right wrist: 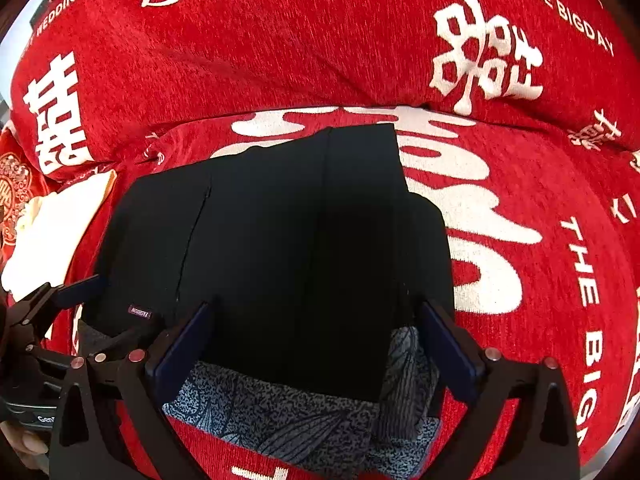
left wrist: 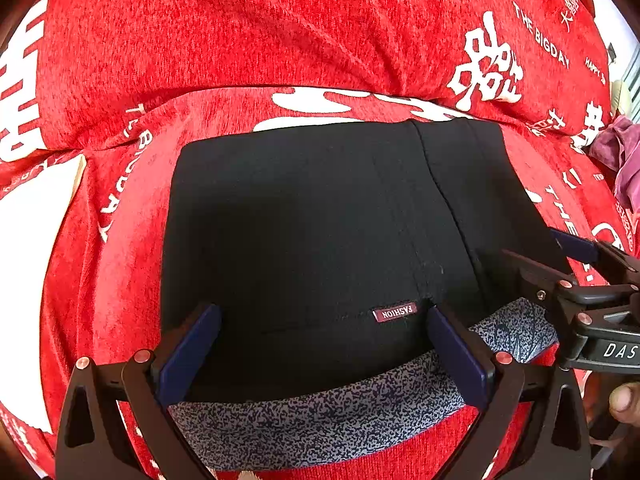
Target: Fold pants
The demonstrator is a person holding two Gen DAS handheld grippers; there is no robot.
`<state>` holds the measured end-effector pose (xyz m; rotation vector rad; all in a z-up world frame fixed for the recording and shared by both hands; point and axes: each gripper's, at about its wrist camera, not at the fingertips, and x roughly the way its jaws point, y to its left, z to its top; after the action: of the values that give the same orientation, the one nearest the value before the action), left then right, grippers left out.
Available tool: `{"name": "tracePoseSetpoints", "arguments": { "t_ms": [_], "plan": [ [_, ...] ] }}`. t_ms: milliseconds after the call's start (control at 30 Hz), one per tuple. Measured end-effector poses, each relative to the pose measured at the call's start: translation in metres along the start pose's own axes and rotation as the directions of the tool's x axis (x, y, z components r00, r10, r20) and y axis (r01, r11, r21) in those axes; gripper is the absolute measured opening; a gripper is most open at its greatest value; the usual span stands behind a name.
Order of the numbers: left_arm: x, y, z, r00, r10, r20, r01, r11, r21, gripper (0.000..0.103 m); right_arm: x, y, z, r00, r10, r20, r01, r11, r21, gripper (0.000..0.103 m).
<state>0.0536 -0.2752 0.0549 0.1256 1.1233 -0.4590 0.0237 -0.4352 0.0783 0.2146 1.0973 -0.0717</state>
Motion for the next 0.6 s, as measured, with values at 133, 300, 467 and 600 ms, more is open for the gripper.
{"name": "tracePoseSetpoints", "arguments": {
  "t_ms": [133,300,467,600],
  "plan": [
    [0.0008,-0.0034,-0.0017,1.0,0.016,0.007,-0.016,1.0,0.006,0.103,0.0025,0.0024,0.003,1.0,-0.025,-0.012,0.024,1.0,-0.011,0.102],
    [0.0019,-0.003,-0.0004,1.0,0.013,-0.008,-0.013,1.0,0.008,0.103,0.0058,0.0056,0.0036,0.999,-0.045,-0.023,0.045,0.999,-0.002,0.102],
    [0.0028,-0.0026,-0.0003,1.0,0.009,-0.012,-0.009,1.0,0.001,0.103,0.0065,0.0053,0.0041,0.999,-0.038,-0.029,0.038,0.999,0.003,0.102],
    [0.0027,0.001,-0.0014,1.0,-0.01,-0.001,0.01,1.0,-0.01,0.103,0.0035,0.0065,0.0047,0.999,-0.041,-0.022,0.041,0.999,0.0,0.102]
  ]
}}
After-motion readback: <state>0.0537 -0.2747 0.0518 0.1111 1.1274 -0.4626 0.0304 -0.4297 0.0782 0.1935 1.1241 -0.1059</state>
